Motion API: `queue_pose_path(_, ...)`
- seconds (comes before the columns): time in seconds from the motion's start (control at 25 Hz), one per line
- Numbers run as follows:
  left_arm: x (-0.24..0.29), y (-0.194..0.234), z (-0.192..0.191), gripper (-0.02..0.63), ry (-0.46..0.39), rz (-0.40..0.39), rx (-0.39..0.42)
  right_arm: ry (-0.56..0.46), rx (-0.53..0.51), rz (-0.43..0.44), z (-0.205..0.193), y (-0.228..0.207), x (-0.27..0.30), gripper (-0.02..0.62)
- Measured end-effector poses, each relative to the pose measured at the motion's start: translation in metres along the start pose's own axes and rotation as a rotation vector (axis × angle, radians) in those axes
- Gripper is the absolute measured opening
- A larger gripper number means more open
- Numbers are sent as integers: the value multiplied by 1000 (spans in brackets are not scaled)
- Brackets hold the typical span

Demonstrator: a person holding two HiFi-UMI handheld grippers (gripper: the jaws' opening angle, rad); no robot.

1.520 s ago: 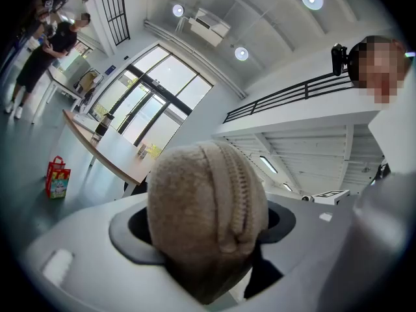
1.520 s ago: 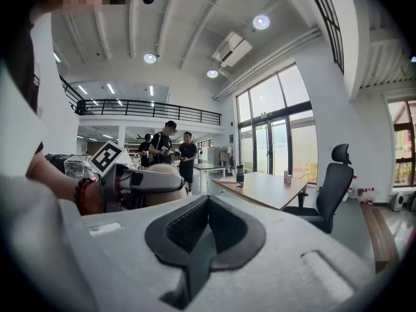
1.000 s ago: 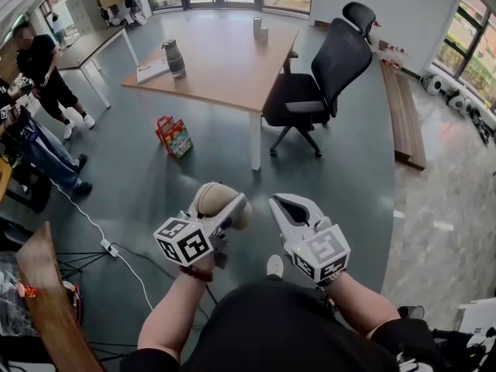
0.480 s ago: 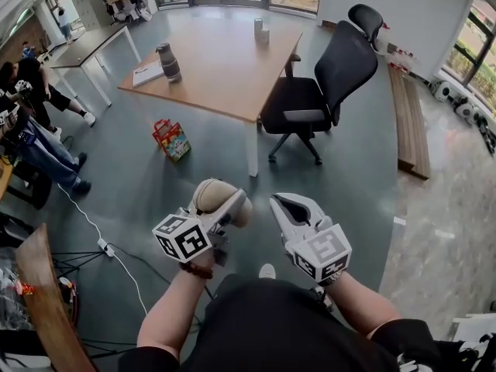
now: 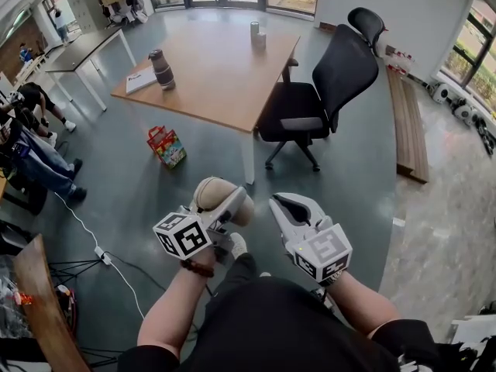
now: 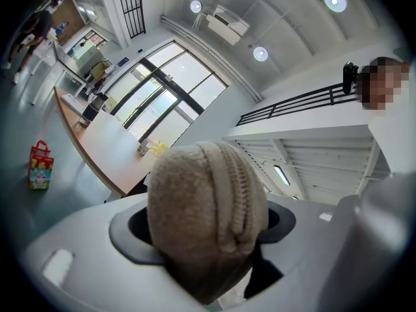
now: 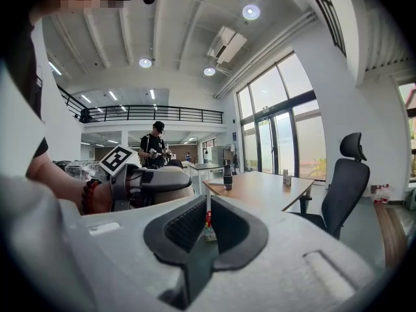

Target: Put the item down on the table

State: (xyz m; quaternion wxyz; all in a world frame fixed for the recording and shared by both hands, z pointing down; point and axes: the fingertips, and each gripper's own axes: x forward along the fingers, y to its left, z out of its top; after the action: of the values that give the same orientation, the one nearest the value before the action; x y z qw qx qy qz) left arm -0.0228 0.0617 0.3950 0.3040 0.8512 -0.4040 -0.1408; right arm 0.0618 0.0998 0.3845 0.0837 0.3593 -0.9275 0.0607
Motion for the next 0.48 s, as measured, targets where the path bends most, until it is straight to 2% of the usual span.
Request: queue_pose_path(0.48, 52, 69, 42, 367, -9, -23, -95, 31, -8, 14, 11, -37, 83, 28)
